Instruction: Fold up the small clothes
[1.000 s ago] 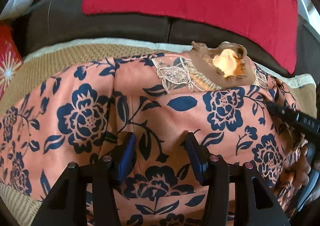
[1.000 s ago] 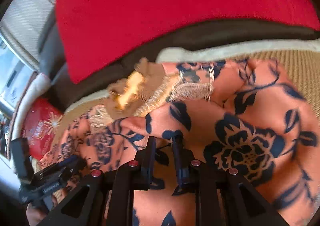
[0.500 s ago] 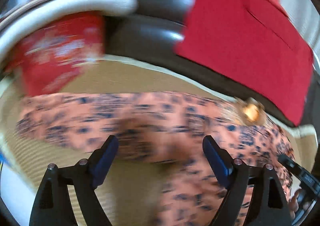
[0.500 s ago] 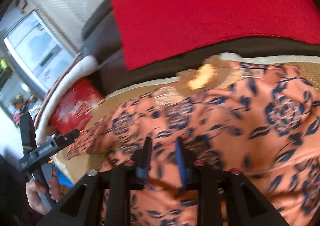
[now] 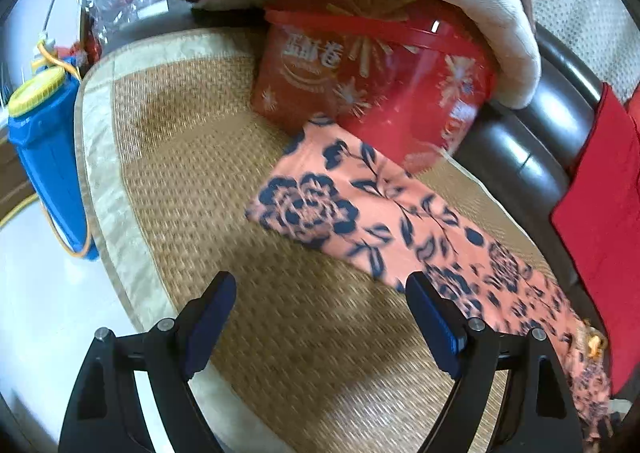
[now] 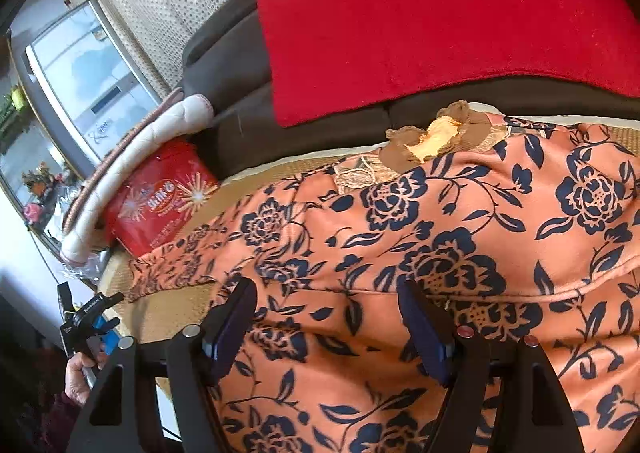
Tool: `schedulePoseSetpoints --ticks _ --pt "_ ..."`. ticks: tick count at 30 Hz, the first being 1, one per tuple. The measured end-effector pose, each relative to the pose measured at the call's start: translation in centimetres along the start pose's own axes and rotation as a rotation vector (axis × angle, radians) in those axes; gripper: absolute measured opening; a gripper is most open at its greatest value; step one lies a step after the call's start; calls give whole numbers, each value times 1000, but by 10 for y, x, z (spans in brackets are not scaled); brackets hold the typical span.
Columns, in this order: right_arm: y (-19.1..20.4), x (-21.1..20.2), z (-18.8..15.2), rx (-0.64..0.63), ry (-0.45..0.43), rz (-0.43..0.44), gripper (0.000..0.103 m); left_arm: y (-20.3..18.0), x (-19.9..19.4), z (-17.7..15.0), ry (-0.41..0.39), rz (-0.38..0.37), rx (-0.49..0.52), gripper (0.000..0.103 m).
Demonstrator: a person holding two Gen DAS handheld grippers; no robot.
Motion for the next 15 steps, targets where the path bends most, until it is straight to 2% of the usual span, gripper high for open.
schedulePoseSetpoints --ticks 4,6,8,12,13,14,15 --pt "-6 8 2 5 13 -28 77 1 12 19 9 16 -2 87" --pt "-6 11 3 3 17 -34 77 -4 30 28 68 66 -3 87" --pt "-5 12 4 -1 15 -34 77 -8 45 31 110 85 3 87" --pt "-3 13 5 -12 15 -37 77 -27 59 32 106 142 107 85" --pt "-3 13 5 -12 16 -39 76 -30 59 32 99 136 118 80" --pt "-4 13 5 -9 14 -43 76 -38 58 32 86 113 153 61" --pt "-5 12 6 -5 11 -45 76 -45 58 33 84 99 186 37"
Point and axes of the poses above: each gripper's, at about its wrist camera, not at the fingertips, and x roughly the way its jaws point, y to its left, z to its top, the point moved 1 cm from there along x, roughly the way its jaws point, and after that the axes turned 5 degrees about y, right-handed, at the moved point
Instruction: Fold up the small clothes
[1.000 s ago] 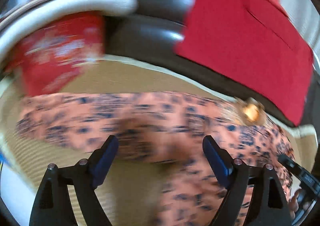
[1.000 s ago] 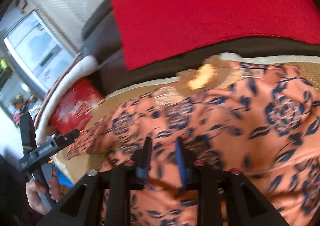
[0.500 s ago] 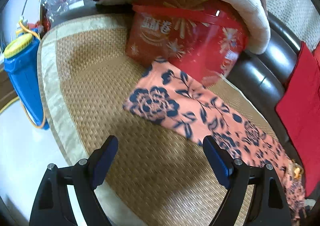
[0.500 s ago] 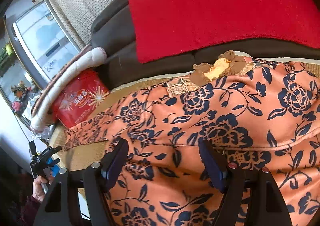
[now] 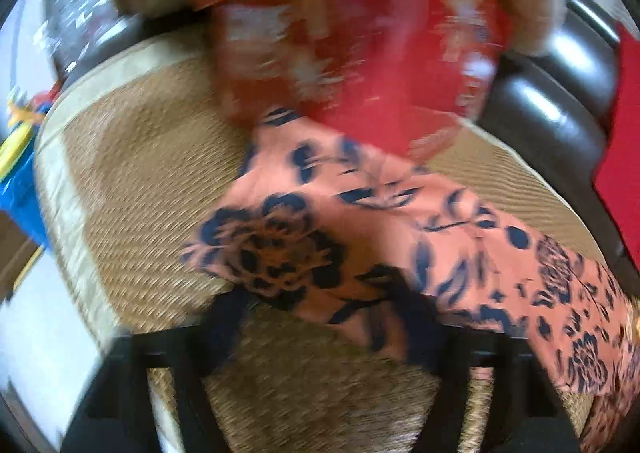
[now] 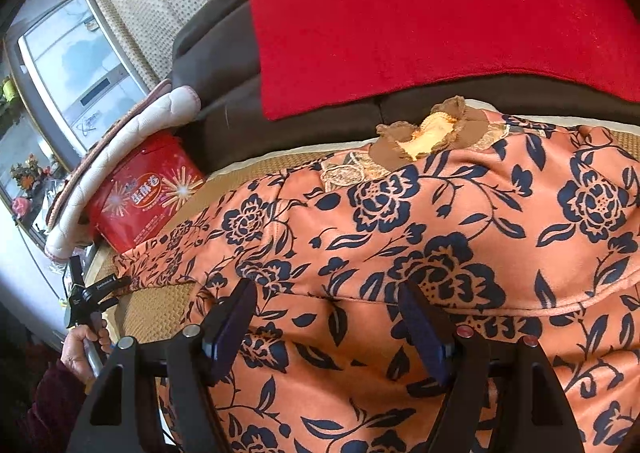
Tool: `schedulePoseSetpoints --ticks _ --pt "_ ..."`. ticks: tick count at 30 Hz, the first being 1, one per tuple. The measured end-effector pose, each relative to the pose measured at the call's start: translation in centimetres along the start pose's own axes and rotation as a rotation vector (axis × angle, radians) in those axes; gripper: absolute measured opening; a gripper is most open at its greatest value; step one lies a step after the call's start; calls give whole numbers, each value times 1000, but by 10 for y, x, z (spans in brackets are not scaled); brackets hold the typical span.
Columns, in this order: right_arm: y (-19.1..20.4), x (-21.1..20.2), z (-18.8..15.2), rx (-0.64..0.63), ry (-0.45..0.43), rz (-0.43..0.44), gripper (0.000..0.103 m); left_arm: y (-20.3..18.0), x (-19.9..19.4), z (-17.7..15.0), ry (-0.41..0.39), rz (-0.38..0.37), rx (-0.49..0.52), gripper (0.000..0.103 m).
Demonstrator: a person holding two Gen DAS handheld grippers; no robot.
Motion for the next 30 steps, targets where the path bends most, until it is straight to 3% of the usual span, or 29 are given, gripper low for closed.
schedulePoseSetpoints --ticks 2,3,11,19,24,25,26,27,29,30 --pt "-4 -2 2 10 -10 -2 75 -14 0 3 12 -27 61 11" --pt "-6 -4 3 17 -16 -5 75 -22 0 4 23 -46 81 10" --pt "-31 -26 12 91 -89 -25 75 -86 -43 -7 -4 -249 192 8" --pt "-59 -50 22 189 -162 -20 75 -246 -134 -37 -65 -471 494 8" --pt "-89 -73 30 276 -216 -11 75 -363 -190 -86 -77 -632 656 8" --pt "-97 -77 31 297 -225 -9 75 -379 -196 -96 -69 -654 676 12" --pt "-103 -81 33 317 -232 -6 75 -396 -201 -104 -50 -696 702 27" --pt "-111 -84 34 340 -237 -3 75 -411 -207 -113 -35 -745 719 54" --pt "-124 -89 35 384 -236 15 76 -416 -219 -121 -96 -790 688 81" --pt "-129 -89 35 402 -229 27 76 -412 -221 -122 -132 -800 671 83"
Point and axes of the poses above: each gripper's, at about its wrist camera, not at the fingertips, and x roughly the way its jaws point, y to its left, z to its top, the point moved 1 cm from there along x, roughly the way its jaws point, and after that the axes turned 5 degrees about y, right-handed, at the moved point
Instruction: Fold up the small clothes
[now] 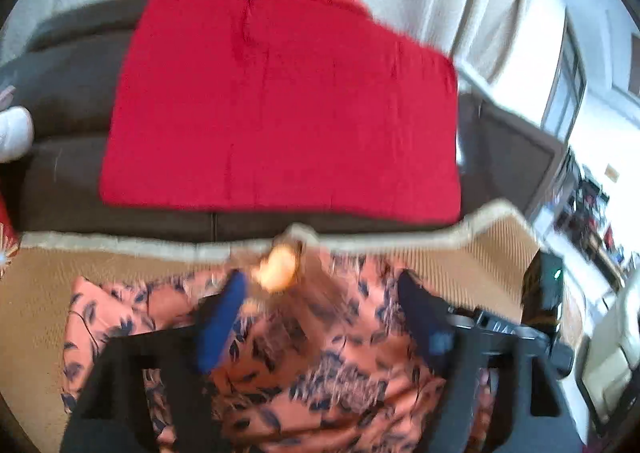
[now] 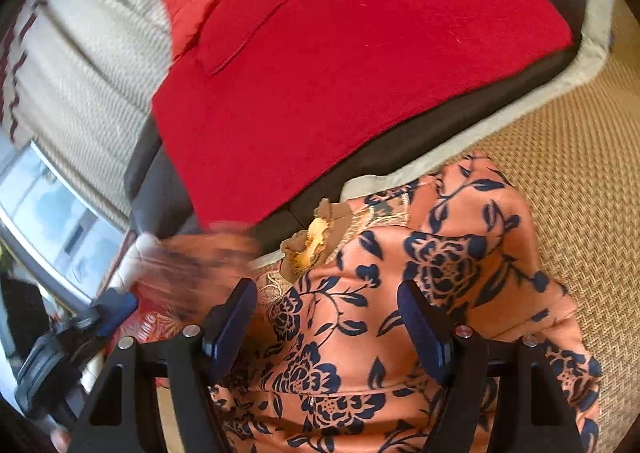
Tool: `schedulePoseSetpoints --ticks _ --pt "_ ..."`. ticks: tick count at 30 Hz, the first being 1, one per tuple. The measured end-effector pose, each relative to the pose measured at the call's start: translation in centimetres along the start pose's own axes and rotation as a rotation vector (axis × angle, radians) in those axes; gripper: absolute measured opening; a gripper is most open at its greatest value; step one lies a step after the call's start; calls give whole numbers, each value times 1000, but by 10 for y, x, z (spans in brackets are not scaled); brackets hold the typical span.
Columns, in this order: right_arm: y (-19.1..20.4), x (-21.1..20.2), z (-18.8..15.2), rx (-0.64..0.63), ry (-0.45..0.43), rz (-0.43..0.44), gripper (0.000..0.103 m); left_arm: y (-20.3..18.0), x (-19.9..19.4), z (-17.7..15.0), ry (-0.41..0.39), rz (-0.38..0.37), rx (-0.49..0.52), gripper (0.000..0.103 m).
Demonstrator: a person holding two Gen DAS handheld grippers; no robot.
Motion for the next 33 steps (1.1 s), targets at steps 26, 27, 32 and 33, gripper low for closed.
schedulePoseSetpoints --ticks 26,27,32,33 --pt "90 72 -35 -430 24 -273 14 176 6 -51 102 432 -345 83" --pt "93 60 -30 -435 -30 -284 14 176 5 -51 100 433 -345 83" --pt "42 14 10 -226 -173 -385 14 168 11 -50 116 434 -322 83" --pt "25 9 17 -167 -165 -398 14 164 16 -50 127 428 -309 83"
Point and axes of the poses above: each gripper's, at about its wrist camera, not at the fingertips, and x roughly the way its jaws point, y to its left, z to its top, the point moved 1 cm from there along x, roughly the way its jaws point, and after that the axes turned 5 degrees about y, right-handed, at the moved point
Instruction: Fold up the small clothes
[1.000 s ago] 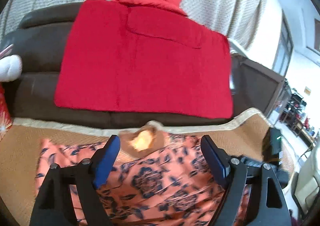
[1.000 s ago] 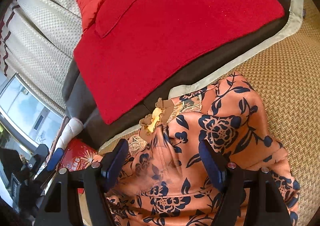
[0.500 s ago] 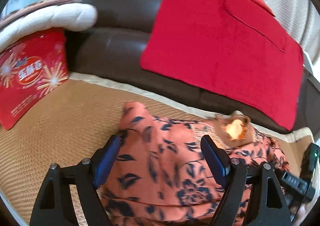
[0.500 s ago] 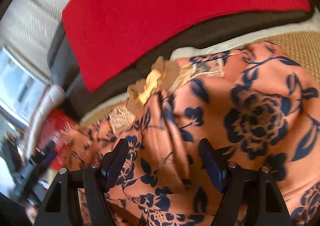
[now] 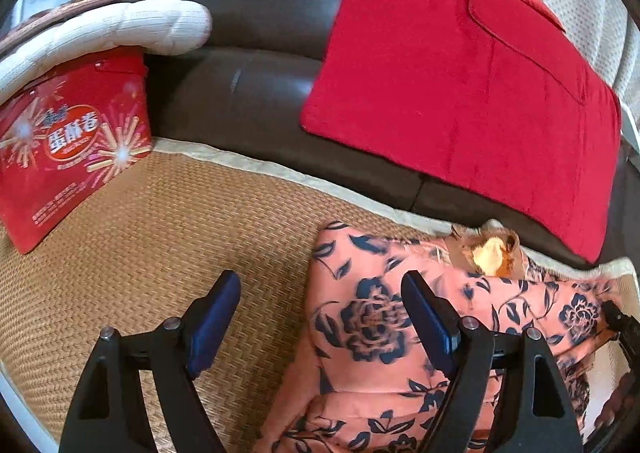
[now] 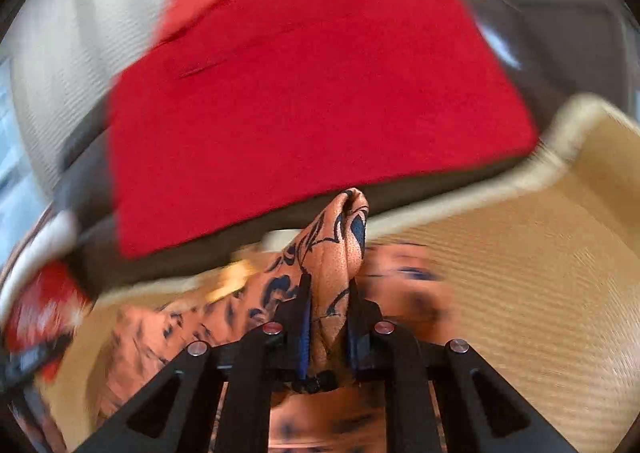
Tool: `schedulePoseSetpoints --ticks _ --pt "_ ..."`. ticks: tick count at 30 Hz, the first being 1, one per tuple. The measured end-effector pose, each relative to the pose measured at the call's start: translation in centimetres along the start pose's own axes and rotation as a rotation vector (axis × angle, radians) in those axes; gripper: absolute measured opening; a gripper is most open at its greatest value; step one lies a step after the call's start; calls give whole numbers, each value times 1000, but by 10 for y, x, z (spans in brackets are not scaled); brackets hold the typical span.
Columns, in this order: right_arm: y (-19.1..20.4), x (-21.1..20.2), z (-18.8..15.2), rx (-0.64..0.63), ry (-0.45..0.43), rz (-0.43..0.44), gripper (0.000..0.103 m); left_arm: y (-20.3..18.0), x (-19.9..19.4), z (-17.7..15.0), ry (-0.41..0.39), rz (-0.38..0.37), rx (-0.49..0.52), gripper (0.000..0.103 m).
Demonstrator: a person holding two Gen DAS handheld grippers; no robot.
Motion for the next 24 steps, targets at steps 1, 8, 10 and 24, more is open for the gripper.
schedulePoseSetpoints --ticks 1,8,10,24 --pt "-15 9 1 45 50 14 14 -5 4 -1 8 -1 16 83" --pt "-44 50 -3 162 290 23 23 -53 45 -20 111 57 191 83" --pt "-54 33 5 212 195 -5 28 -61 51 -24 126 60 221 83" --pt "-12 78 -12 44 324 8 46 -73 69 -35 148 96 271 83"
Point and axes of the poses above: each gripper's, at about its wrist camera, not at the fingertips, and x roughly the way its jaws point, y to its left, z to its top, the point moved 1 cm from there along x, roughly the way its jaws point, and after that the axes turned 5 degrees about y, right-handed, at the moved point
